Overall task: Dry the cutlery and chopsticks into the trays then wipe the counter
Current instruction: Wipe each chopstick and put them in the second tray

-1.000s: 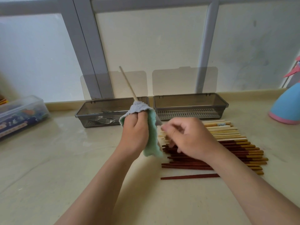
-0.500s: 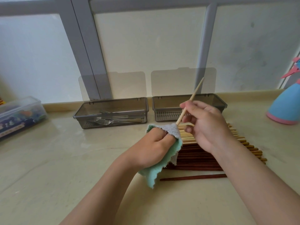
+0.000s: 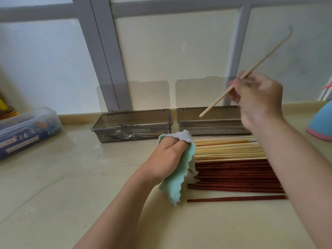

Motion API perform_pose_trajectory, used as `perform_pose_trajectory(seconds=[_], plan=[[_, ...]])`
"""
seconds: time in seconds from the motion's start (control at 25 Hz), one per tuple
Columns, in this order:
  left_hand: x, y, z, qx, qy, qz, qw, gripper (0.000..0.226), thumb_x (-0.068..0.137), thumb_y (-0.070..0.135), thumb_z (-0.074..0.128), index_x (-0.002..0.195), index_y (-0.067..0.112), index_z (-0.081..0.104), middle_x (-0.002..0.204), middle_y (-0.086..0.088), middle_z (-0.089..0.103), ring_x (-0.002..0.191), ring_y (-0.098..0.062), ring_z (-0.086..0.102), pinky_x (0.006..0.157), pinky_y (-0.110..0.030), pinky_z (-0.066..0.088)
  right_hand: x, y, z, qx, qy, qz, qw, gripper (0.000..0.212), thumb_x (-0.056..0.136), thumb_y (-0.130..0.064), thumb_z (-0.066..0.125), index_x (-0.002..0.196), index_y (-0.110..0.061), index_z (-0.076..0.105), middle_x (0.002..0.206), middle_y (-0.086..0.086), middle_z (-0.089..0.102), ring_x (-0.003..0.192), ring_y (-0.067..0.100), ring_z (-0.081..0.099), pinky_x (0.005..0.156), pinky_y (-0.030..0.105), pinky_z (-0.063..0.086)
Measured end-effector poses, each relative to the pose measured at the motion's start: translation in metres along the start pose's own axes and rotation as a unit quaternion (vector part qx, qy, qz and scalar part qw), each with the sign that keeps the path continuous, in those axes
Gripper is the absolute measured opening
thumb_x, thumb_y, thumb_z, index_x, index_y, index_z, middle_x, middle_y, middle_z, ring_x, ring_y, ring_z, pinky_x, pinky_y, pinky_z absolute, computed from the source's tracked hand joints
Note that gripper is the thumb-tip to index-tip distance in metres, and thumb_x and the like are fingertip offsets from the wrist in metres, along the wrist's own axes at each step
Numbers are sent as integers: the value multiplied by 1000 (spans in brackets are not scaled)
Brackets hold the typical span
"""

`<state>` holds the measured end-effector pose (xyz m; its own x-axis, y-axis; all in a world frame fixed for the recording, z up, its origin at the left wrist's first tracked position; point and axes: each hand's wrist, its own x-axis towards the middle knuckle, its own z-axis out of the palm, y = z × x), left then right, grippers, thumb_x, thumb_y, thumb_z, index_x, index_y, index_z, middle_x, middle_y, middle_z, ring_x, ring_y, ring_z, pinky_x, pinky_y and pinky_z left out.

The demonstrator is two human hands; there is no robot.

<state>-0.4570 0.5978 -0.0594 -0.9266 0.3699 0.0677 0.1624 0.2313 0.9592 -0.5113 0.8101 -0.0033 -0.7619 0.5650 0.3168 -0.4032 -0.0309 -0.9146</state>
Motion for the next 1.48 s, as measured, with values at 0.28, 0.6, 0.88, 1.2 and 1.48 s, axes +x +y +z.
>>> perform_pose_trajectory(seconds=[0.28,0.6,0.88,1.2,1.48], plan=[[19,-12,-16,-204,102,2,974,28,87,21,49,68,7,64,87,-28,68,81,-32,66,74,-40,53,43,46,16,-555,-229,-127,789,20,103,-11,50,107,-13,69,100,9,66,89,26,61,81,41,54],[24,-20,-22,-356,135,9,925,31,76,23,50,93,2,64,92,-15,70,92,-30,66,80,-34,51,30,52,7,-577,-234,-97,776,33,101,-8,49,130,-15,64,134,8,62,126,29,55,104,40,44],[28,-29,-22,-315,187,5,930,37,77,26,46,99,4,64,94,-15,62,88,-26,58,77,-37,47,-20,51,-32,-626,-347,-59,696,37,102,-15,48,135,-22,62,139,2,61,127,23,56,106,35,44],[29,-34,-22,-239,208,-9,948,27,74,29,48,70,17,73,85,-15,64,84,-28,59,83,-44,46,-21,68,-40,-657,-340,-82,668,16,98,-17,53,101,-27,65,109,-3,64,100,21,59,91,41,51],[24,-30,-17,-191,208,22,959,21,76,27,50,69,17,67,76,-9,61,76,-25,58,73,-41,47,-35,37,-37,-528,-296,-207,769,17,102,-20,50,106,-25,66,89,-6,59,82,15,59,71,35,48]])
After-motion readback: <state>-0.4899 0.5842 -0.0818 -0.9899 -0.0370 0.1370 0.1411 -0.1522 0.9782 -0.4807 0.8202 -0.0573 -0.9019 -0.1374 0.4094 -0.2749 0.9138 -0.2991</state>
